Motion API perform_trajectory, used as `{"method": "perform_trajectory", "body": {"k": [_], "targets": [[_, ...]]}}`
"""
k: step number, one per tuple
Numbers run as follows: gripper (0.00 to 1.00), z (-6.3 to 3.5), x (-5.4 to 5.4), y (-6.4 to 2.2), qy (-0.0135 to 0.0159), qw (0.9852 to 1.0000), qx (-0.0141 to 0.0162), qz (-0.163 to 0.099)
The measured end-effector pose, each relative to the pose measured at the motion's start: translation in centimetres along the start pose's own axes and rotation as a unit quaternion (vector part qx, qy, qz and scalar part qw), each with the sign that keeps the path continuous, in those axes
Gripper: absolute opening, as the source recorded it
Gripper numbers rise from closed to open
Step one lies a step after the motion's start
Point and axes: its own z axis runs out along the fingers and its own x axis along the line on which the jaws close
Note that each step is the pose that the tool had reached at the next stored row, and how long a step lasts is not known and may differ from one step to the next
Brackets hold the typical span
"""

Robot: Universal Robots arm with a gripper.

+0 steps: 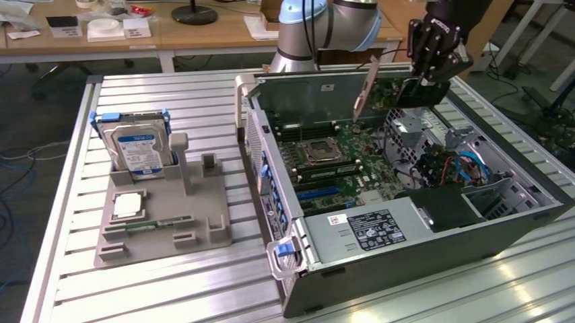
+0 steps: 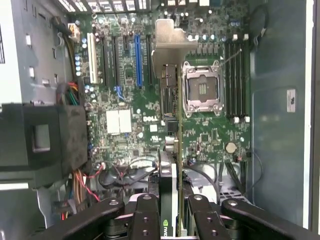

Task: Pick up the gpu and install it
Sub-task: 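Insert the gpu into the slot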

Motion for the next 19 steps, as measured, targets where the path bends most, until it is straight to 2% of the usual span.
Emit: {"method": "perform_trajectory", "body": {"k": [5, 9, 16, 17, 19], "targets": [[0.27, 0.1, 0.2, 1.23, 0.0002, 1.0, 0.0001, 0.001], [0.27, 0.31, 0.6, 1.48, -0.0001, 1.0, 0.0, 0.001], [0.27, 0.42, 0.7, 1.64, 0.0, 1.0, 0.0, 0.001], [0.27, 0.43, 0.7, 1.65, -0.0014, 1.0, -0.0001, 0.001], [0.27, 0.44, 0.7, 1.7, -0.0075, 1.0, -0.0006, 0.001]]}}
